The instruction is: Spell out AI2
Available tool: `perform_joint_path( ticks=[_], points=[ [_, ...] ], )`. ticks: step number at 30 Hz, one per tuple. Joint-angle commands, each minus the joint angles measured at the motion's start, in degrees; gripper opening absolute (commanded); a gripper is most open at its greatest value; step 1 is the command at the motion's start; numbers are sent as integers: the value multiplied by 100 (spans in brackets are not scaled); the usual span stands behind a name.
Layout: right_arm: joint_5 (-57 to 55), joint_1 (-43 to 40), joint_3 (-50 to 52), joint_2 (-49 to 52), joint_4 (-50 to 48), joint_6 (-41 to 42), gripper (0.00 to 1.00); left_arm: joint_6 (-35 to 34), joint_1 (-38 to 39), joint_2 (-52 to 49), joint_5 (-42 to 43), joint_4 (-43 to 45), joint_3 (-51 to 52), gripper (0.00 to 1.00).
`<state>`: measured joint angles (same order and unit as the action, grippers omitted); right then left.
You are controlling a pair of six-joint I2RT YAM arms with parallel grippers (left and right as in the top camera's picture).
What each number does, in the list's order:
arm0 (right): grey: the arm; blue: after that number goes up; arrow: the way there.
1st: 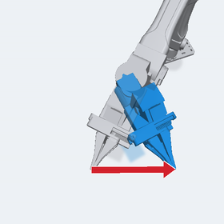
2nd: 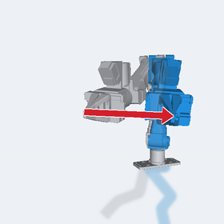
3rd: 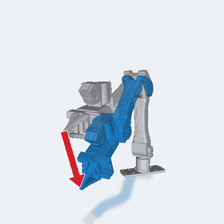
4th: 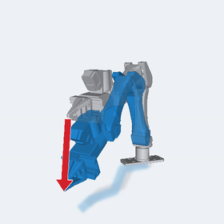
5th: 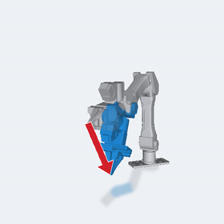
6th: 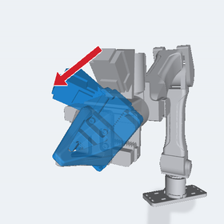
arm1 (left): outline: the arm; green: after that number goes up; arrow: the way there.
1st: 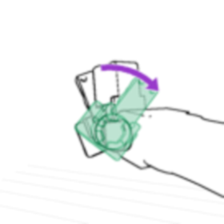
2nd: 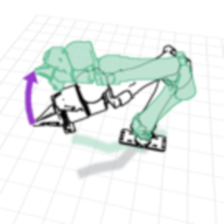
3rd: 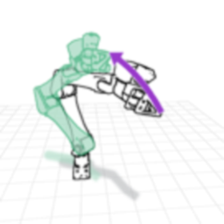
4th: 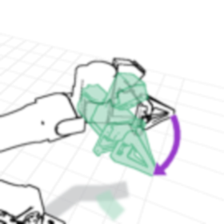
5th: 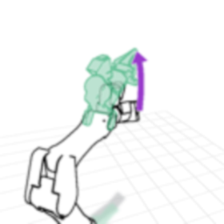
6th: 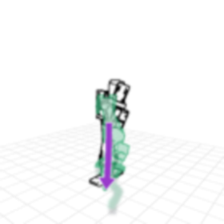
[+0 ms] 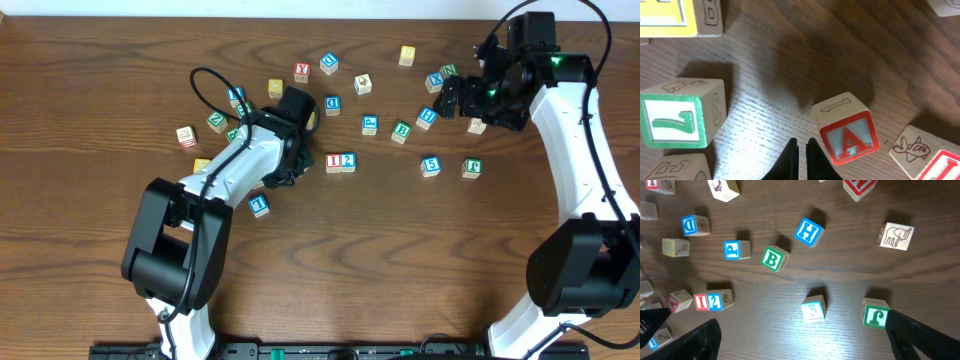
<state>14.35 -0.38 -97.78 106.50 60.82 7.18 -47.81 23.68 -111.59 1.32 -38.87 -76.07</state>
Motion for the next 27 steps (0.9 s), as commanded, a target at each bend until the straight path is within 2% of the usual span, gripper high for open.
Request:
perform_joint_path(
  ticks=[1,27],
  points=[
    [15,42,-68,-107,9,-39,99,-2,-9,-2,-55,61,15,7],
    [15,44,-68,-107,9,-42,99,166,-9,-221,-94,365,15,8]
  ],
)
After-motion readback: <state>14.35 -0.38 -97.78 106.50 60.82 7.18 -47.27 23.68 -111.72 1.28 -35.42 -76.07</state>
